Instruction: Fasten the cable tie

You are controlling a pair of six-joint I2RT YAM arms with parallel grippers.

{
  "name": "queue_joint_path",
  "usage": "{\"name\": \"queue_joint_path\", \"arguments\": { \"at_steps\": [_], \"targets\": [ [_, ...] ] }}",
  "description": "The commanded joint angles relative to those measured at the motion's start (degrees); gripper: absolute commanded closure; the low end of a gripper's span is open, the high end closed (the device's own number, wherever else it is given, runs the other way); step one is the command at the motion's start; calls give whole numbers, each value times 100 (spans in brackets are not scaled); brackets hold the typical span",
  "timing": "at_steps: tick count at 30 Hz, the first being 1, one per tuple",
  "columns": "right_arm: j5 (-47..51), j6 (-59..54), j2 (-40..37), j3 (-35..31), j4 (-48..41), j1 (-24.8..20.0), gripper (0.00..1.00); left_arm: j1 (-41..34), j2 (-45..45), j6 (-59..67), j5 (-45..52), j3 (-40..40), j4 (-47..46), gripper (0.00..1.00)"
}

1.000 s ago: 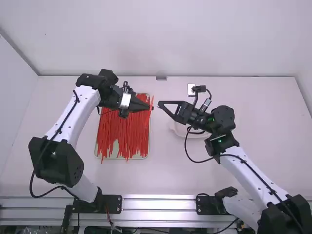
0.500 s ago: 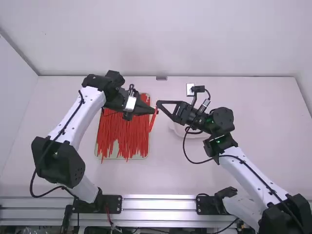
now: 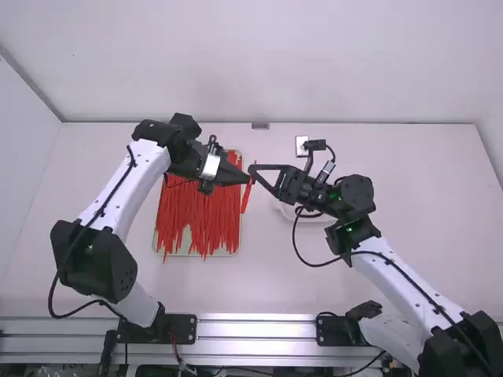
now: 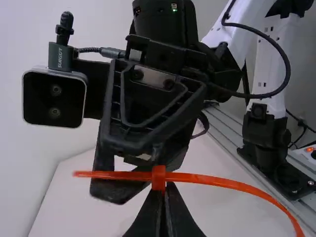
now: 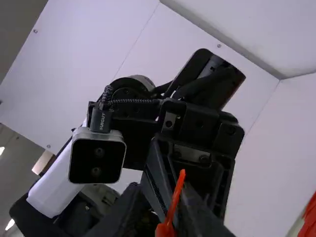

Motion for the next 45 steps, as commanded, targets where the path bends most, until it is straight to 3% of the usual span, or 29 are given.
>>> {"name": "queue_joint_path", "arguments": {
  "at_steps": [1,12,20,34,45],
  "targets": [
    [-7,20,20,146,166,66,100,-26,-184,120,129,-37,-11,99],
    [-98,-138,17,146,269,2,100,-22,-184,-651,127,-37,13,99],
    [-258,232,17,155,859,-468,100,-22,-184,-1484,42,-184,-28,99],
    [-533,1233,17,155,2068,-1471,100,-22,-184,-1519,127,-1613,387,98],
    [-584,1585,2,155,2492,-1825,100,-22,-184,-1523,127,-2240,603,99]
  ]
}}
